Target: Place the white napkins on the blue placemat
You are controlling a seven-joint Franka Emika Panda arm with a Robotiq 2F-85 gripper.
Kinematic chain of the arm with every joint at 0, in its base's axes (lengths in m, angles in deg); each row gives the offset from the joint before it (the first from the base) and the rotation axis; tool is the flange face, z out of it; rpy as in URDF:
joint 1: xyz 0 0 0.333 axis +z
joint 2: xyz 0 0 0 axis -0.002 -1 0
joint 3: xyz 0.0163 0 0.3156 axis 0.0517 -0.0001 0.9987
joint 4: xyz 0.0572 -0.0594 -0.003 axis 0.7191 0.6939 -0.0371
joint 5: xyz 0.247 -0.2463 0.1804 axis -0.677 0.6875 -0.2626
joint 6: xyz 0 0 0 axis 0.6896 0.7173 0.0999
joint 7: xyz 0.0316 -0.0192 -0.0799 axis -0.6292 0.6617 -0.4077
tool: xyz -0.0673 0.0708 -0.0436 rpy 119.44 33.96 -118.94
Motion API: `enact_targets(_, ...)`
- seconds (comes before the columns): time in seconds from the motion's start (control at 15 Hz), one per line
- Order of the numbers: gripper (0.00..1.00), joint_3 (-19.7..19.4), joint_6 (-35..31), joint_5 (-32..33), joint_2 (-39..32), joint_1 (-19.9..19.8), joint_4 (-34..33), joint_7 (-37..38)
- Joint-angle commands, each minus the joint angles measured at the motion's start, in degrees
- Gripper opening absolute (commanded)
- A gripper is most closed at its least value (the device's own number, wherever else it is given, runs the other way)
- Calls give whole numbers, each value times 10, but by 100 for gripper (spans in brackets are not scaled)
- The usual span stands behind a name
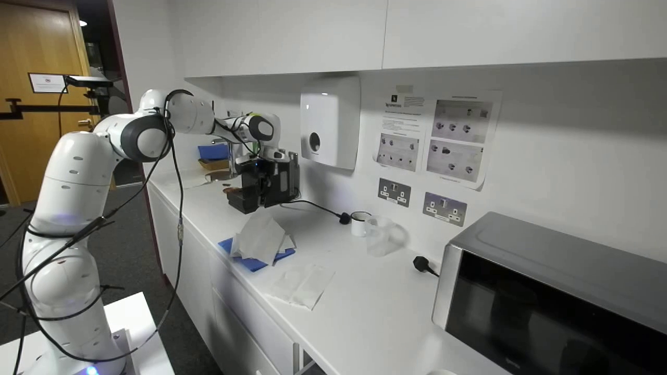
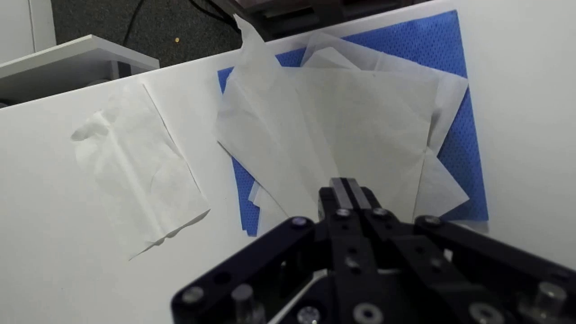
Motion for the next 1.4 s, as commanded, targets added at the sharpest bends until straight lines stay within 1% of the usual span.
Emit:
enact_targets(0.0, 0, -7, 37, -3, -14, 13, -28, -25)
enact_targets(0.33, 0, -8, 45, -5, -21, 17, -35, -24)
enact_targets(0.4, 26, -8, 47, -4, -22, 18, -36, -23)
enact_targets(0.47, 28, -8, 48, -3, -23, 19, -36, -23)
enact_targets(0.53, 34, -8, 51, -4, -24, 18, -37, -24)
enact_targets(0.6, 44, -9, 53, -4, -25, 18, -38, -24)
enact_targets(0.73, 59, -9, 61, -4, -30, 17, -45, -24)
enact_targets(0.87, 72, -10, 65, -5, -32, 17, -46, -24)
enact_targets(1.07, 96, -13, 64, 8, -26, 16, -42, -36)
enact_targets(1.13, 99, -15, 61, 24, -20, 15, -35, -50)
enact_targets(1.33, 100, -22, 50, 70, -2, 10, -9, -108)
